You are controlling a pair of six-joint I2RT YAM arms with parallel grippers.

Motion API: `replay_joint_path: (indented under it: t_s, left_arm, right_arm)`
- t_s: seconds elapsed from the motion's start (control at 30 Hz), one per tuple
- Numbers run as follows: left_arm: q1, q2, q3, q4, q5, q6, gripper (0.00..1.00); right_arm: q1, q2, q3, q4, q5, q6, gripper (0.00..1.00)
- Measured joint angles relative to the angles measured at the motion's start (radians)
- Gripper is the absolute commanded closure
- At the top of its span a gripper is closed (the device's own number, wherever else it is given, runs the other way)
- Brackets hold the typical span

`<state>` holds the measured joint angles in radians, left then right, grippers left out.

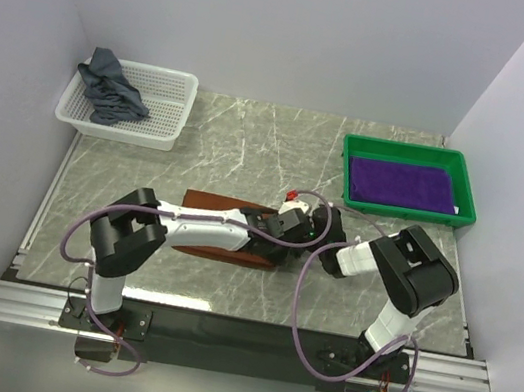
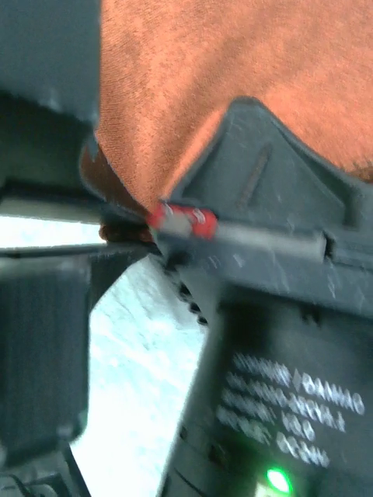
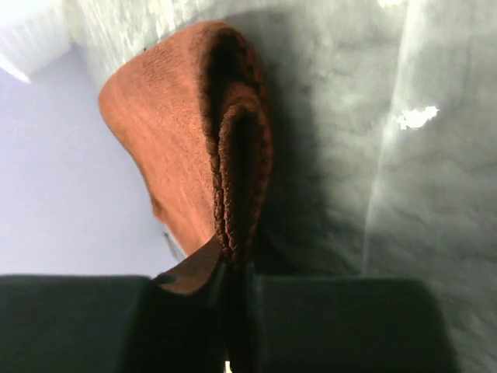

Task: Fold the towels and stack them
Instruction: Neatly place the folded towel into the bin

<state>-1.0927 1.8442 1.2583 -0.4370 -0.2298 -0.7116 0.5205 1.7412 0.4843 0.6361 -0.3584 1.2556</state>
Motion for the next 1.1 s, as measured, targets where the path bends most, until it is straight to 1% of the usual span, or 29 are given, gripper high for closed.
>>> replay_joint_path:
  t_s: [0.03,0.1,0.13,0.23,0.37,0.47,0.5,0.6,0.63,0.73,0.83,0.93,1.1]
  left_arm:
    - [0.002,0.007,0.006,0.006,0.001,-0.002,0.60]
    - [0.011,0.012,0.019,0.010,0.009,-0.008,0.47]
    - [0.015,0.012,0.024,0.010,0.012,-0.014,0.36]
    - [0.037,0.011,0.042,0.016,0.027,-0.006,0.25]
    - [0.074,-0.033,0.045,0.021,0.054,0.008,0.18]
    - [0.116,-0.129,0.019,0.029,0.084,0.023,0.15]
    - [0.135,-0.164,0.006,0.030,0.094,0.028,0.14]
    - [0.232,-0.304,-0.052,0.029,0.130,0.066,0.10]
    - [0.273,-0.345,-0.065,0.019,0.135,0.079,0.07]
    - [0.406,-0.424,-0.076,-0.012,0.138,0.141,0.03]
    - [0.531,-0.468,-0.086,-0.036,0.135,0.207,0.02]
    - [0.628,-0.494,-0.105,-0.059,0.135,0.264,0.02]
    - [0.742,-0.504,-0.170,-0.056,0.142,0.325,0.04]
  right_arm:
    - [-0.003,-0.002,0.016,-0.029,0.000,-0.021,1.00]
    - [-0.006,-0.005,0.060,-0.098,0.006,-0.074,1.00]
    - [-0.011,-0.005,0.077,-0.127,0.005,-0.098,1.00]
    - [-0.047,-0.005,0.149,-0.245,0.002,-0.199,1.00]
    - [-0.116,-0.005,0.264,-0.430,0.013,-0.363,1.00]
    - [-0.160,-0.005,0.360,-0.568,0.051,-0.483,1.00]
    - [-0.174,-0.006,0.411,-0.634,0.071,-0.545,1.00]
    - [-0.213,-0.006,0.520,-0.763,0.092,-0.666,1.00]
    - [-0.225,-0.005,0.574,-0.821,0.100,-0.713,1.00]
    - [-0.256,-0.002,0.743,-0.963,0.123,-0.842,1.00]
    - [-0.275,0.006,0.900,-1.070,0.150,-0.938,1.00]
    - [-0.291,0.025,1.055,-1.185,0.183,-1.016,1.00]
    - [-0.324,0.045,1.249,-1.352,0.212,-1.094,1.00]
